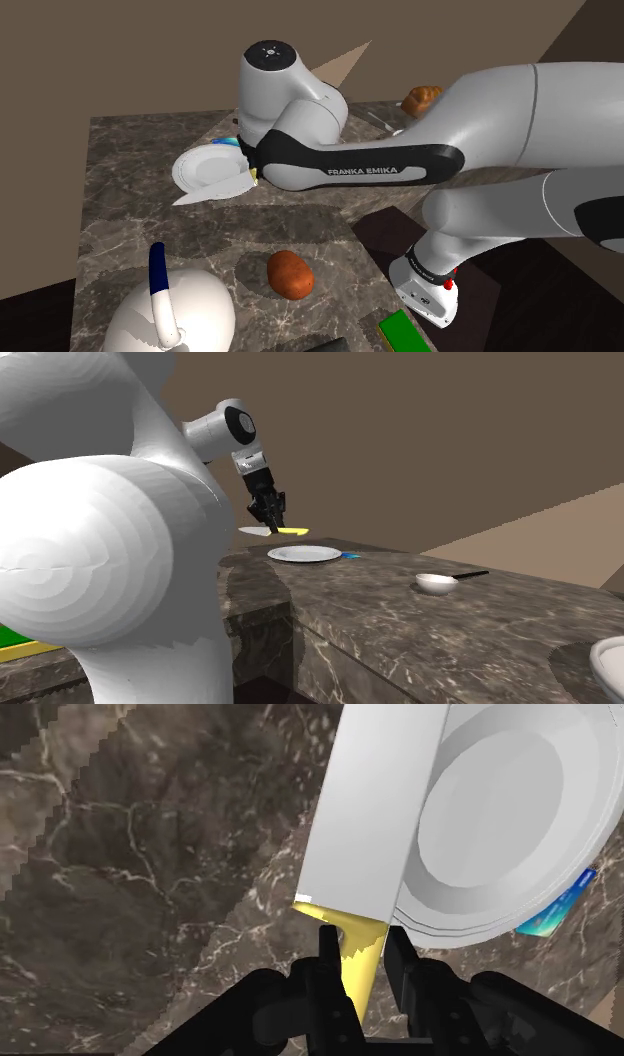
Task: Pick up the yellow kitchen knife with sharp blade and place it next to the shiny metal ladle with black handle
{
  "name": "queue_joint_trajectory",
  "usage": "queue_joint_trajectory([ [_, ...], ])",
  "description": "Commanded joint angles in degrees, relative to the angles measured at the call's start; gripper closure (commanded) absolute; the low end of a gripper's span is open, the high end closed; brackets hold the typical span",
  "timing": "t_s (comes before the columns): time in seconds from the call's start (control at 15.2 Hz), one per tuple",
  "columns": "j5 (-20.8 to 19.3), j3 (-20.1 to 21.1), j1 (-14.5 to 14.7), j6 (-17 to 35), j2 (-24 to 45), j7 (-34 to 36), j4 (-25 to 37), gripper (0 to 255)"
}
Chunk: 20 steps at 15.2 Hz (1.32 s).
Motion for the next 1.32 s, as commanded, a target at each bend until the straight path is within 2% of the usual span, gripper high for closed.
queue_joint_trajectory([
  [0.0, -0.2, -1.7, 1.2, -1.6, -0.2, -0.3, 0.8, 255],
  [0.26, -0.9, -5.5, 1.4, 0.2, 0.6, -3.9, -1.5, 255],
  [0.59, -2.4, -10.2, -0.3, 3.6, 2.5, -9.7, -4.4, 255],
  [0.92, -4.6, -13.3, -3.8, 6.8, 5.4, -15.1, -5.7, 255],
  [1.25, -7.9, -15.0, -9.0, 9.6, 9.7, -19.5, -5.3, 255],
])
